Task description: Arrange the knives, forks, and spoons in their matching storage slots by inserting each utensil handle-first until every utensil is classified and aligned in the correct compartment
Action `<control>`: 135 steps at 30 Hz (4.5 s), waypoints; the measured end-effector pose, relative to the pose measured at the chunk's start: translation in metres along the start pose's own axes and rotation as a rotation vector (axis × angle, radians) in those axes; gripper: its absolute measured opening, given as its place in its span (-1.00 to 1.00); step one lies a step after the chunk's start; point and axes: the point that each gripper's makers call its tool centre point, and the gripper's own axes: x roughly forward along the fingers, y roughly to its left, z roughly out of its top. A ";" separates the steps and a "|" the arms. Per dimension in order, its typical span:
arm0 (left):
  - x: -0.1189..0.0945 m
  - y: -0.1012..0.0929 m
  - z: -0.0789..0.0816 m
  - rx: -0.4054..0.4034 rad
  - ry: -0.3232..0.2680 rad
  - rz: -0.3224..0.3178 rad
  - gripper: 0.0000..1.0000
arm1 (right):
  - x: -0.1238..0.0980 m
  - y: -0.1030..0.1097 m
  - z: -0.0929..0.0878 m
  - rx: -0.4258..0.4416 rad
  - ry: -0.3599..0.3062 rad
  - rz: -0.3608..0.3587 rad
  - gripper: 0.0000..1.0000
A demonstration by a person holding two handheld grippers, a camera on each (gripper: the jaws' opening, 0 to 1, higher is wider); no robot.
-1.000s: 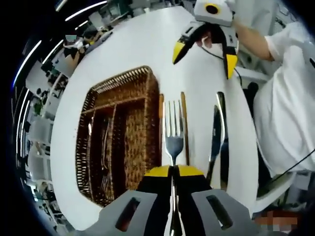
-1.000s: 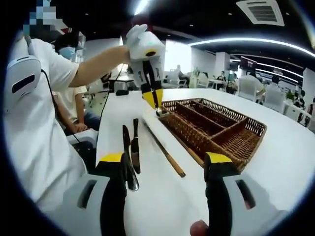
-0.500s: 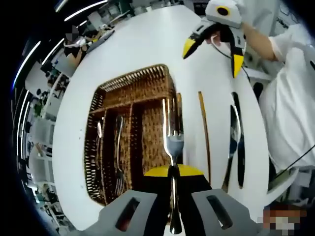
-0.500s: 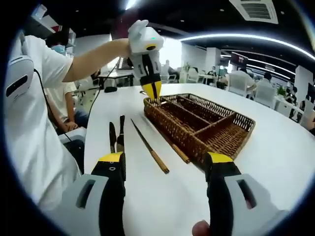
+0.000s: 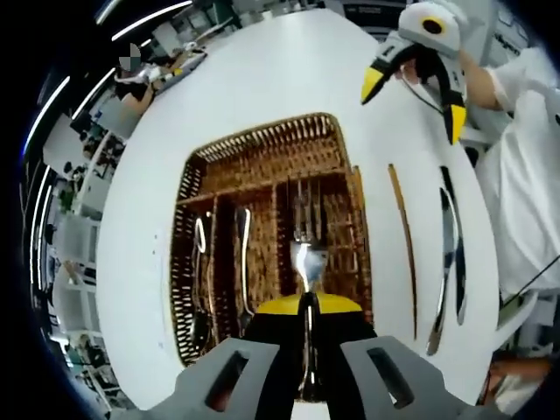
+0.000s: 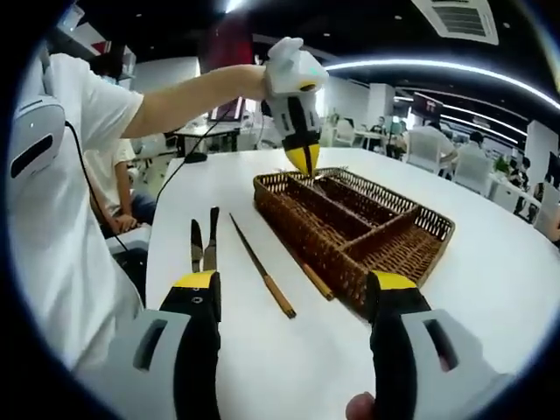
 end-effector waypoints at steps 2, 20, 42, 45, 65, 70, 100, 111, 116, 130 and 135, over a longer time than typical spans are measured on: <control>0.003 0.016 -0.001 -0.005 0.005 -0.001 -0.99 | 0.001 -0.003 0.000 0.003 0.003 0.002 0.40; 0.039 0.036 0.001 0.037 0.074 0.010 -0.99 | 0.009 -0.012 -0.003 0.014 0.020 0.005 0.40; 0.091 0.057 -0.012 -0.056 0.076 -0.033 -0.97 | 0.014 -0.019 -0.014 0.033 0.028 0.010 0.40; 0.094 0.057 -0.011 -0.071 0.059 -0.034 -0.97 | 0.015 -0.020 -0.016 0.038 0.029 0.010 0.39; 0.092 0.060 -0.009 -0.083 0.019 -0.071 -0.88 | 0.016 -0.018 -0.018 0.047 0.032 0.015 0.38; 0.093 0.061 -0.012 -0.079 0.030 -0.065 -0.92 | 0.015 -0.017 -0.018 0.047 0.033 0.016 0.38; 0.080 0.070 -0.013 -0.105 0.005 0.005 -0.76 | 0.012 -0.015 -0.016 0.040 0.032 0.007 0.38; 0.068 0.075 -0.014 -0.131 -0.030 0.078 -0.66 | 0.013 -0.012 -0.015 0.035 0.034 0.008 0.39; 0.062 0.076 -0.014 -0.155 -0.060 0.106 -0.63 | 0.013 -0.010 -0.014 0.033 0.034 0.007 0.39; 0.046 0.068 -0.022 -0.251 -0.163 0.181 -0.57 | 0.012 -0.005 -0.013 0.025 0.058 -0.003 0.38; 0.038 0.060 -0.026 -0.269 -0.195 0.220 -0.53 | 0.011 -0.007 -0.015 0.025 0.069 -0.020 0.37</control>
